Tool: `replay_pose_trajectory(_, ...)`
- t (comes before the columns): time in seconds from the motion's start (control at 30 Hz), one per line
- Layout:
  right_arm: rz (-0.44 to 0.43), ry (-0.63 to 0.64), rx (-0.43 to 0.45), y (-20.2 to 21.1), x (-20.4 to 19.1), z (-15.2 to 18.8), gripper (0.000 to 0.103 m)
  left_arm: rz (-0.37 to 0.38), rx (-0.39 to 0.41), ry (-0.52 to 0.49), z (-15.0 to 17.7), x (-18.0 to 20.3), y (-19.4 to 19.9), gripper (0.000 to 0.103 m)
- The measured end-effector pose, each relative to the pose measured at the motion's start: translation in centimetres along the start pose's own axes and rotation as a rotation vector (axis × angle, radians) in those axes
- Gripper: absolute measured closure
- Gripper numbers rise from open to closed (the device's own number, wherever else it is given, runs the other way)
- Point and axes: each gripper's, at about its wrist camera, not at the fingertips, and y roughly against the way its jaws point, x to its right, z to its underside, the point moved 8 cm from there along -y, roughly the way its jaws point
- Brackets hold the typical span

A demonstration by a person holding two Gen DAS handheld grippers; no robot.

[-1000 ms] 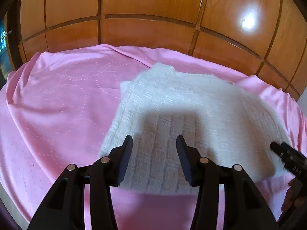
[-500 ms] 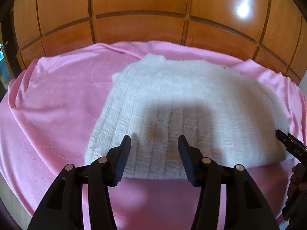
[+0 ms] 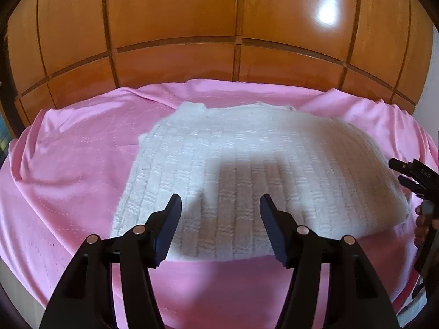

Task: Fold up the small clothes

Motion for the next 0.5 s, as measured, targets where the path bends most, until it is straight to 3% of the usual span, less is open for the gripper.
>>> replay_pose_trajectory(0.2,-0.102,-0.069,-0.058,-1.4,0.8,1.3,0.012,-0.001,-0.029,-0.036,0.2,1.3,-1.0,0.043)
replay_pose_trajectory(0.3,-0.198,-0.071,-0.087,-1.1,-0.2,2.4,0.016,0.015,-0.063,-0.047,0.6,2.1,-2.2,0.043)
replay_pose_trajectory(0.5,-0.272,-0.061,-0.143,-1.4,-1.7,3.9,0.043,0.046,-0.137,-0.045,1.4,3.0,-5.4,0.042)
